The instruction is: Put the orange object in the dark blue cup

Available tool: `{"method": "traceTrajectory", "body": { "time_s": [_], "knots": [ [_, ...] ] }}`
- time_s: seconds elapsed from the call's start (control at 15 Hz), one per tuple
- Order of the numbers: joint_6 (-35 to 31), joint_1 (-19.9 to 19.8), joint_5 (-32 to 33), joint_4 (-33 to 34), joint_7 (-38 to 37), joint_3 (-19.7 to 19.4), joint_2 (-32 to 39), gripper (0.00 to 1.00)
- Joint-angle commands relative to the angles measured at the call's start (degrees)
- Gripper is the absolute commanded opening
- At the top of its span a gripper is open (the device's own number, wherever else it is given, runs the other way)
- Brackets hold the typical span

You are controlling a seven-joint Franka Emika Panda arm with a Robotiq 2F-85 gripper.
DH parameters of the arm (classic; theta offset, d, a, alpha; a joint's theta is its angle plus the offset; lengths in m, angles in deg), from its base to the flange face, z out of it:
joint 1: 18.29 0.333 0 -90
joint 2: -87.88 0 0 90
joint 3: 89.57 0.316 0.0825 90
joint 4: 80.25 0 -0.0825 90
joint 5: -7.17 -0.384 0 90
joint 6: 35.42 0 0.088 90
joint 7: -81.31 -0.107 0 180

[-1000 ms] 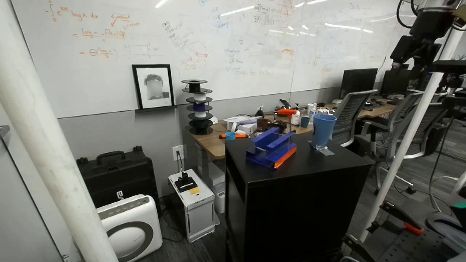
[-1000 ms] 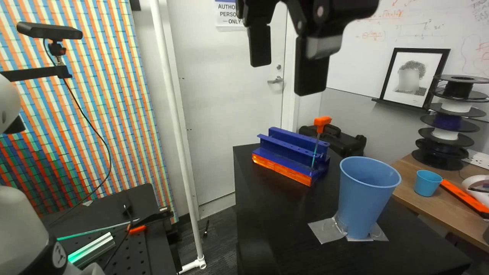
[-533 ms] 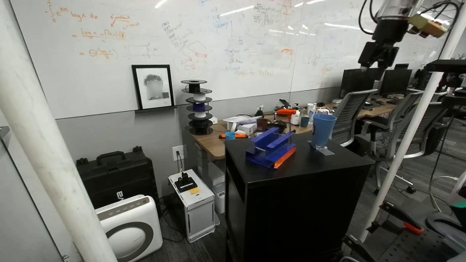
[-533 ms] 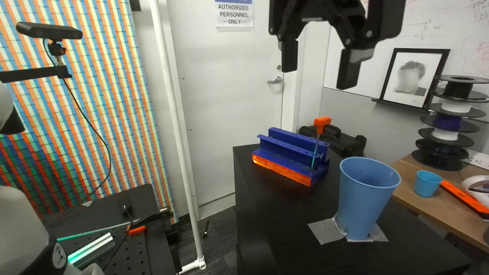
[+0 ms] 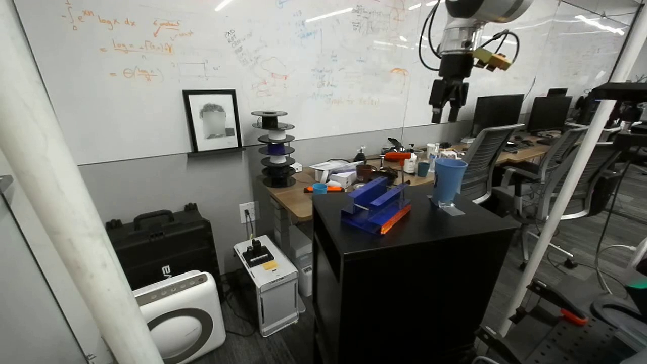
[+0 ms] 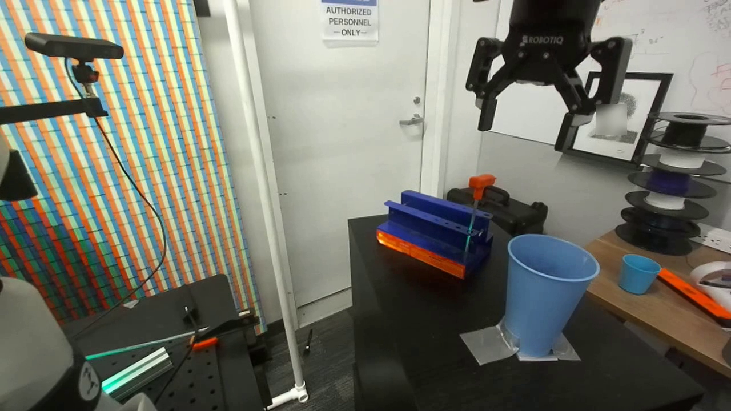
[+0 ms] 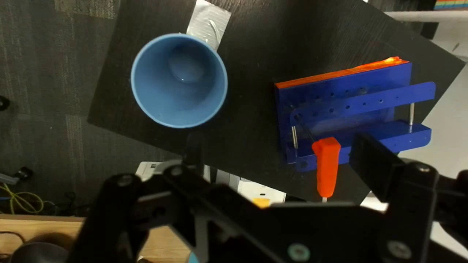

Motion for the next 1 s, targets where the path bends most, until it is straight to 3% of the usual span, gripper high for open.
{"method": "traceTrajectory", "body": {
  "time_s": [0.0, 0.47, 0.53, 0.6, 0.93],
  "knots": [
    [5.6, -1.3, -0.8, 12.3, 1.9, 4.4, 11.4, 1.00],
    [11.0, -0.2, 5.2, 22.8, -1.8, 10.0, 22.6, 1.00],
    [12.2, -0.1, 6.5, 23.8, -2.4, 10.2, 24.0, 0.75],
    [12.9, -0.1, 7.6, 24.5, -2.9, 10.4, 25.1, 0.75],
    [14.0, -0.3, 9.8, 25.7, -2.2, 10.9, 28.4, 0.35]
  ]
}}
